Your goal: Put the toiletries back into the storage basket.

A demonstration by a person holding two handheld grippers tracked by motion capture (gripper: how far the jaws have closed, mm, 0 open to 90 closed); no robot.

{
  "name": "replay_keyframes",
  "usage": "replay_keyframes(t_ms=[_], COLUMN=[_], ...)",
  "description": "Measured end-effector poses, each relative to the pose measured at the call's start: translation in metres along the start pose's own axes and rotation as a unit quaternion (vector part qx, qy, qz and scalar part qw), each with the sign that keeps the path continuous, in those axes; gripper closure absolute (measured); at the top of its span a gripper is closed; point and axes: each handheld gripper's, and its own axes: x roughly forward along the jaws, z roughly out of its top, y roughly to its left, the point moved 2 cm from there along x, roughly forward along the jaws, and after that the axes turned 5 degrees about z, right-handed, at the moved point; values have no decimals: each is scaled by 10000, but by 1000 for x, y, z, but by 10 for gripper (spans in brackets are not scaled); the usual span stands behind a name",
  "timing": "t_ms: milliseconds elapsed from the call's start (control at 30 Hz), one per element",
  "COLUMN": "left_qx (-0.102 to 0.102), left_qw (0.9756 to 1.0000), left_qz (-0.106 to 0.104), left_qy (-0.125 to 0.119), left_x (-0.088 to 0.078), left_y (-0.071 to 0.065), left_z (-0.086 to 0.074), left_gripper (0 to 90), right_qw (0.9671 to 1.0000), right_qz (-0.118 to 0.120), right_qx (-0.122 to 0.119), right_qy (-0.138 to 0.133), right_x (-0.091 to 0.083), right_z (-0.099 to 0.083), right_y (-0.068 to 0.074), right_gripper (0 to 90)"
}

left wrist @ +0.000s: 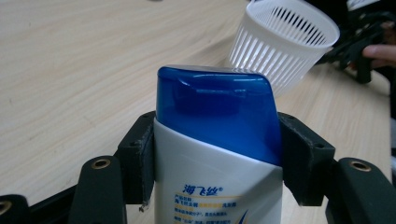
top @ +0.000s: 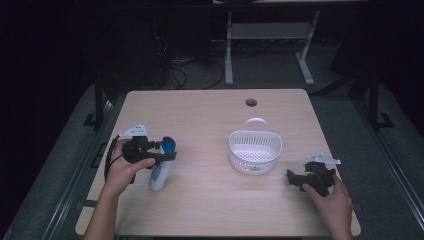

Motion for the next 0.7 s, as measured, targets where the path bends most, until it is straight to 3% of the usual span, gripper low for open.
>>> replay_keyframes(t_ms=[433, 700], left_qx=[173, 277], left_qw=[9983, 9973], left_qz=[-217, -317], left_qy=[-509, -602], left_x=[-4, -1], left_y=[-4, -9], left_z=[5, 17], left_gripper=[372, 372], right_qw=[10000, 10000], right_qz=[0, 0], right_qx=[0, 0], right_qy=[0, -1], right_x=[0, 0], right_z=[0, 0], right_y=[0, 0], right_gripper=[4, 4])
